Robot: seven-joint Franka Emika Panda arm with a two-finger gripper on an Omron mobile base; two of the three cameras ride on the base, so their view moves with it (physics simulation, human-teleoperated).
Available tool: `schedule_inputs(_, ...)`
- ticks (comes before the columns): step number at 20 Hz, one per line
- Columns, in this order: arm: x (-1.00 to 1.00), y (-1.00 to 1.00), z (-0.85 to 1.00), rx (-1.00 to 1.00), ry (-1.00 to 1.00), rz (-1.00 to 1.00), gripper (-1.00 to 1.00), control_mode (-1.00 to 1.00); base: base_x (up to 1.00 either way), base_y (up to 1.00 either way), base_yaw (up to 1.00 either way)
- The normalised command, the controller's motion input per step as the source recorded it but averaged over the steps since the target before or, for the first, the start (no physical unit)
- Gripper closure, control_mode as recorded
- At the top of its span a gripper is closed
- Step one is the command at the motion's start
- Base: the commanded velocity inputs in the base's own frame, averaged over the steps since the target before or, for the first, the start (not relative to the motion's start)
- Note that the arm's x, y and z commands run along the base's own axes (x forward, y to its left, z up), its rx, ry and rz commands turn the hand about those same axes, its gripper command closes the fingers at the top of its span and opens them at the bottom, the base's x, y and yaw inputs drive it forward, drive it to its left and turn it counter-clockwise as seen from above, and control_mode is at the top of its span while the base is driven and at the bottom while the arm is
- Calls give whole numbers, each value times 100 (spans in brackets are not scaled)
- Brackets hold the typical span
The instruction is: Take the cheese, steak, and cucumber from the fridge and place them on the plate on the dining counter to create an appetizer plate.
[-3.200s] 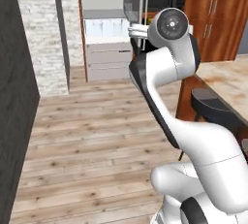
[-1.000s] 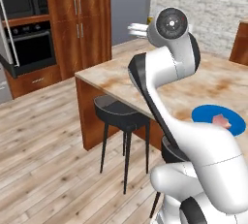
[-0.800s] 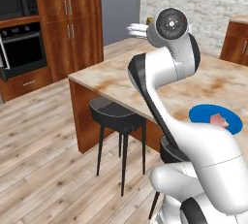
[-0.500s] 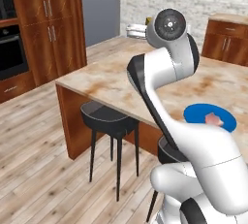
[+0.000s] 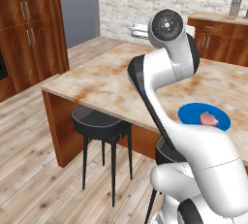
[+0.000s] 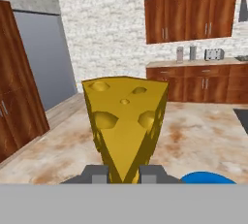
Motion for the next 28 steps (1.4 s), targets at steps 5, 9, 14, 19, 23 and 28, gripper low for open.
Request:
schedule_inputs(5, -52, -63, -3, 0, 1, -23, 100, -100, 0, 0, 0)
schedule_inputs(9, -43, -77, -2, 11, 23, -14, 100, -100, 0, 0, 0)
schedule_inputs(14, -6, -75, -15, 17, 32, -1, 100, -100, 0, 0, 0)
schedule_inputs(19, 19, -78, -24, 2, 5, 0, 100, -100, 0, 0, 0)
schedule_inputs(23, 4, -74, -80, 0, 0, 0, 100, -100, 0, 0, 0)
schedule_inputs(28, 4, -64, -98, -1, 0, 0, 100, -100, 0, 0, 0)
